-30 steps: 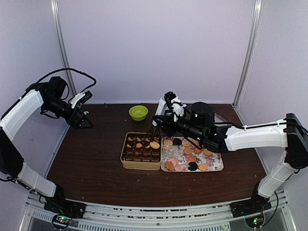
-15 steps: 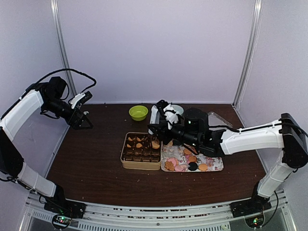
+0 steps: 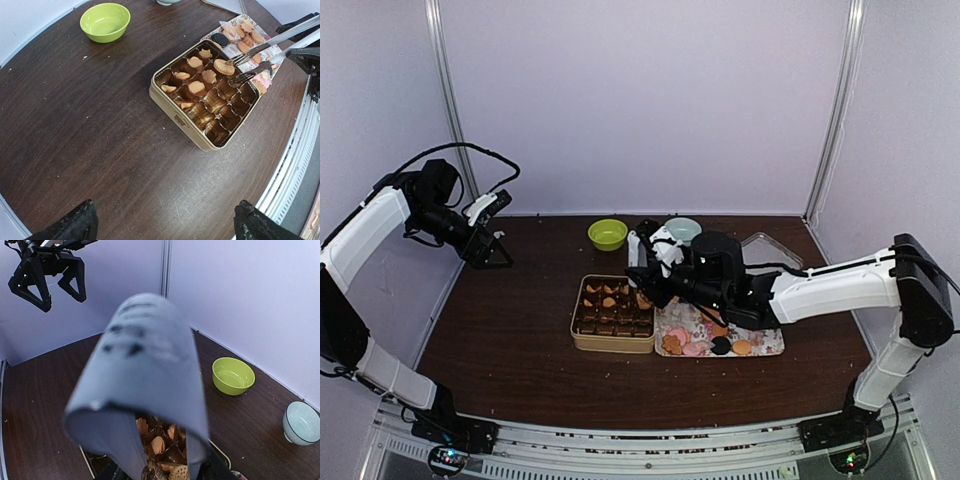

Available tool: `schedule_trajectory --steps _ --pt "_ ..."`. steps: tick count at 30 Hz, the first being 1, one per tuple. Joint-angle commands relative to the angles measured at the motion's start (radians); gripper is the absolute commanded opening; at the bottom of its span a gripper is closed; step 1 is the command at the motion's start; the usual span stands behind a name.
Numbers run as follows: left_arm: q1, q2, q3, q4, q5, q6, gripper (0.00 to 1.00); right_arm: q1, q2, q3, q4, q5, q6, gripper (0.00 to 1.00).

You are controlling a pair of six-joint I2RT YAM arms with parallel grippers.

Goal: Pack the cookies
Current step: Pick up the fake cookies from the empty pocket of the box.

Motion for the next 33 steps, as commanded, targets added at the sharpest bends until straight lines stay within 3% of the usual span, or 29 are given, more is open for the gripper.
schedule_trajectory --steps 1,7,13,18,23,26,33 --pt "0.003 -0.017 0.009 0.023 0.0 -0.005 0.98 0.008 0.019 0.052 0.034 0.032 -0.018 0.38" --pt "0.002 -0.015 0.013 0.015 -0.004 -0.001 0.98 0.015 0.019 0.069 0.043 0.067 -0.026 0.27" --pt "0.003 -0.013 0.019 0.013 0.008 -0.001 0.98 0.015 0.002 0.077 0.041 0.102 -0.031 0.09" --pt "0.002 -0.009 0.024 0.005 0.014 -0.001 0.98 0.014 -0.011 0.08 0.035 0.114 -0.034 0.04" --pt "0.002 -0.01 0.025 0.001 0.017 -0.001 0.98 0.018 -0.014 0.065 0.062 0.105 -0.022 0.16" --pt "0.002 -0.011 0.025 -0.002 0.017 0.001 0.98 0.03 -0.005 0.06 0.089 0.119 -0.023 0.32" --pt "0.002 -0.012 0.028 -0.007 0.021 0.005 0.98 0.05 0.042 0.091 0.09 0.158 -0.049 0.35"
